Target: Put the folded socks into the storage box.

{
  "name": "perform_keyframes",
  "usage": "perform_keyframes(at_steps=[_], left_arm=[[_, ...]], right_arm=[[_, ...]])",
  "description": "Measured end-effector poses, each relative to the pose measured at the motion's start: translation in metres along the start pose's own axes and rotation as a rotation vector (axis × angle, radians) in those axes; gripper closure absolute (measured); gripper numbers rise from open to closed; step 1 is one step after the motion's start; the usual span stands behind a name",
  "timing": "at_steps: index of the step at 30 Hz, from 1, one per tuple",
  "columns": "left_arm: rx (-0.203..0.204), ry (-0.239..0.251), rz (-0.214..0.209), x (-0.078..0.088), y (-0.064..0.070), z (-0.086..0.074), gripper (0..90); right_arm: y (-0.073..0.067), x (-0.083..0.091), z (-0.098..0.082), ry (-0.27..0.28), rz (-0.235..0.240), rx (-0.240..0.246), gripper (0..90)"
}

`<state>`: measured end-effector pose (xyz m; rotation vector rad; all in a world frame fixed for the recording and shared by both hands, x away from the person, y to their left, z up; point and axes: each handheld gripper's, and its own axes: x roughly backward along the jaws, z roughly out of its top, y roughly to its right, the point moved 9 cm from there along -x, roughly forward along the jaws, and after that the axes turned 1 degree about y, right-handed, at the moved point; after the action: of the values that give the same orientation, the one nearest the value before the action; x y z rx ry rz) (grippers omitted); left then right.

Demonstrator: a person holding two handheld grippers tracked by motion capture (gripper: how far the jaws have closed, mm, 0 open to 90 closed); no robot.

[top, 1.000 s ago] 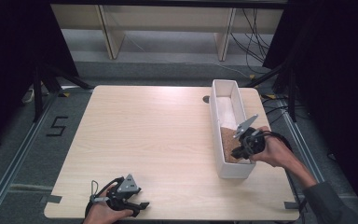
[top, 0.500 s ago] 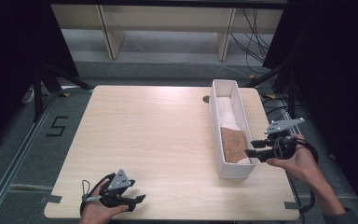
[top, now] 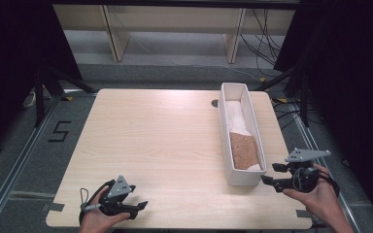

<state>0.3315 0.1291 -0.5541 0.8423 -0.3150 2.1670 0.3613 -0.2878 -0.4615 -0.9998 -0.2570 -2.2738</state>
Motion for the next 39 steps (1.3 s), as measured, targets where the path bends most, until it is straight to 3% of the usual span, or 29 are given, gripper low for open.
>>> perform_keyframes(at_steps=[2, 3, 4, 5, 6, 7, 8, 9, 12, 13, 14, 15, 16, 17, 20, 22, 24, 26, 28, 29, 30, 31, 32, 33, 35, 37, 39], left_arm=[[-0.011, -0.010, 0.004, 0.002, -0.001, -0.001, 29.1], [-0.004, 0.002, 0.002, 0.001, -0.001, -0.001, 29.0], [-0.005, 0.001, 0.002, 0.001, -0.001, -0.001, 29.0], [-0.005, 0.008, 0.009, 0.000, -0.002, 0.000, 29.0], [-0.003, 0.000, 0.012, 0.001, -0.002, -0.001, 29.0], [-0.008, -0.006, 0.005, 0.002, -0.002, -0.002, 29.0], [0.009, 0.007, 0.004, 0.000, -0.001, 0.000, 29.0], [0.009, 0.004, 0.007, 0.001, -0.002, -0.001, 29.0], [-0.004, -0.006, 0.008, 0.002, -0.003, -0.002, 28.9], [0.012, 0.011, 0.008, 0.001, -0.002, -0.001, 28.9], [0.013, 0.014, 0.009, 0.001, -0.001, -0.001, 28.9], [0.015, 0.013, 0.009, 0.001, -0.001, -0.002, 28.9], [0.005, 0.005, 0.007, 0.002, -0.002, -0.003, 28.9], [-0.004, -0.002, 0.006, 0.003, -0.002, -0.003, 28.9], [-0.003, 0.004, 0.011, 0.003, -0.003, -0.004, 28.9], [0.003, 0.009, 0.007, 0.003, -0.001, -0.004, 28.9], [0.001, 0.005, 0.005, 0.003, -0.001, -0.005, 28.7], [0.001, 0.004, 0.007, 0.002, 0.000, -0.006, 28.4], [-0.001, 0.003, 0.002, 0.002, 0.000, -0.006, 27.9], [-0.001, 0.003, 0.004, 0.002, 0.000, -0.006, 28.0], [-0.002, 0.004, 0.004, 0.002, 0.000, -0.006, 27.9], [0.001, 0.003, 0.004, 0.002, 0.001, -0.006, 28.0], [-0.003, 0.005, 0.002, 0.002, 0.000, -0.006, 27.9], [0.002, 0.004, 0.001, 0.002, 0.001, -0.007, 27.9], [-0.002, 0.001, 0.002, 0.002, 0.000, -0.007, 27.9], [0.004, 0.005, 0.002, 0.001, 0.001, -0.007, 27.9], [-0.015, -0.009, 0.003, 0.002, 0.000, -0.008, 27.9]], right_arm=[[-0.002, 0.000, -0.011, -0.026, -0.003, -0.023, 32.3], [-0.002, -0.002, -0.015, -0.017, -0.002, -0.009, 32.2], [-0.005, -0.005, -0.018, 0.009, -0.001, -0.032, 32.1], [-0.005, -0.004, -0.024, -0.025, 0.001, -0.038, 31.2], [-0.006, -0.008, -0.027, -0.010, -0.007, -0.030, 30.2], [-0.008, -0.009, -0.033, -0.043, 0.000, -0.047, 30.2], [-0.009, -0.014, -0.035, -0.026, 0.002, -0.057, 30.1], [-0.009, -0.016, -0.040, -0.048, 0.001, -0.039, 30.0], [-0.010, -0.028, -0.049, -0.066, 0.006, -0.059, 28.7], [-0.010, -0.031, -0.051, -0.070, 0.004, -0.050, 28.7], [-0.008, -0.036, -0.052, -0.051, -0.002, -0.028, 28.7], [-0.012, -0.038, -0.054, -0.067, -0.004, -0.063, 28.7], [-0.014, -0.041, -0.056, -0.067, -0.002, -0.067, 28.6], [-0.012, -0.043, -0.056, -0.061, -0.002, -0.025, 28.7], [-0.016, -0.049, -0.059, -0.066, -0.007, -0.067, 28.5], [-0.017, -0.055, -0.061, -0.054, -0.006, -0.041, 28.3], [-0.019, -0.055, -0.064, -0.089, 0.006, -0.041, 27.7], [-0.018, -0.058, -0.066, -0.071, -0.009, -0.026, 27.1], [-0.021, -0.059, -0.068, -0.071, 0.002, -0.037, 25.6], [-0.024, -0.058, -0.071, -0.092, 0.006, -0.068, 25.4], [-0.024, -0.061, -0.070, -0.053, 0.003, -0.052, 25.3], [-0.022, -0.059, -0.073, -0.083, 0.008, -0.027, 24.9], [-0.025, -0.059, -0.074, -0.087, 0.017, -0.048, 24.6], [-0.024, -0.060, -0.074, -0.077, 0.010, -0.026, 24.5], [-0.028, -0.058, -0.077, -0.105, 0.014, -0.047, 24.3], [-0.026, -0.059, -0.076, -0.085, 0.012, -0.017, 24.3], [-0.028, -0.059, -0.077, -0.096, 0.008, -0.035, 24.3]])
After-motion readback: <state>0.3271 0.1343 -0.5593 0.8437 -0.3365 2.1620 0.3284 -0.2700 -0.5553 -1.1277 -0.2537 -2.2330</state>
